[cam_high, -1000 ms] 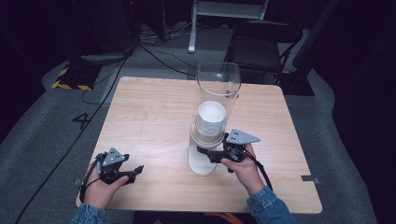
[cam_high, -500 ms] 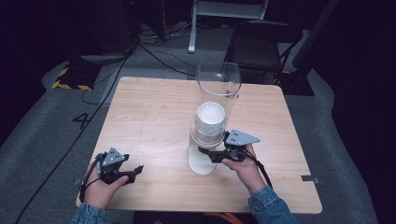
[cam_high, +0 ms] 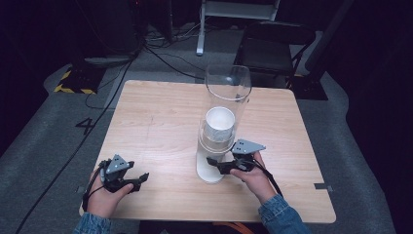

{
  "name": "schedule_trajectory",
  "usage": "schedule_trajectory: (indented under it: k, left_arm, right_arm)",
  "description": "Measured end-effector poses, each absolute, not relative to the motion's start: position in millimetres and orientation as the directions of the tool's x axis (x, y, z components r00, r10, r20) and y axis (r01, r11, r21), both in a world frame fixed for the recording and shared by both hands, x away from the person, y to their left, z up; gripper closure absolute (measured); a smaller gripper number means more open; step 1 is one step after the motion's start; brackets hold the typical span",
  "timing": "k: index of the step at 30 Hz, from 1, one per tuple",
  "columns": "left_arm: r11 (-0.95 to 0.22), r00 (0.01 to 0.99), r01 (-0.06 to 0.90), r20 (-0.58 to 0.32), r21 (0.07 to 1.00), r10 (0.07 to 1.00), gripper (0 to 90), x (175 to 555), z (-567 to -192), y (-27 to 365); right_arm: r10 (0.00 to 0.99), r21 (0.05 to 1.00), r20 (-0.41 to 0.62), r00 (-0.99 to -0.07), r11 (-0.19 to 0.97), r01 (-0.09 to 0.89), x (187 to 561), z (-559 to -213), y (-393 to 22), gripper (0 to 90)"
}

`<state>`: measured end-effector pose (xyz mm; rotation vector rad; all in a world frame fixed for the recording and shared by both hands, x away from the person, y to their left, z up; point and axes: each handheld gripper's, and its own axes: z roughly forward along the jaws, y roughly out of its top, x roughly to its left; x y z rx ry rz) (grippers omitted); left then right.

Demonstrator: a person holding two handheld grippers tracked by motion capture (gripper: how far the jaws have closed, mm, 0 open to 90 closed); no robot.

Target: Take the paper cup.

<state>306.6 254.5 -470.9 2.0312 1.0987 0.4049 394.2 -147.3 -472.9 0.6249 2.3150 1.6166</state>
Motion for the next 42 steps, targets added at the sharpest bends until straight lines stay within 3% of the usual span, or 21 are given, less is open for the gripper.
schedule_trajectory:
  k: [13, 21, 32, 42]
  left_arm:
    - [-0.324, 0.578, 0.568, -0.087, 0.757, 0.811, 26.9, 307, -471, 253]
    - [-0.321, 0.575, 0.568, -0.085, 0.758, 0.814, 26.9, 307, -472, 254]
    - [-0.318, 0.57, 0.577, -0.093, 0.752, 0.816, 26.9, 308, -473, 253]
    - [-0.316, 0.566, 0.581, -0.094, 0.75, 0.819, 26.9, 309, -475, 254]
  right_arm:
    - [0.48, 0.863, 0.042, -0.876, 0.424, 0.273, 385, -485, -165, 30.8]
    - [0.491, 0.856, 0.017, -0.871, 0.443, 0.267, 372, -478, -190, 31.0]
    - [0.538, 0.89, -0.004, -0.843, 0.386, 0.242, 365, -450, -221, 31.0]
    - [0.666, 0.923, 0.019, -0.746, 0.275, 0.269, 389, -441, -257, 31.0]
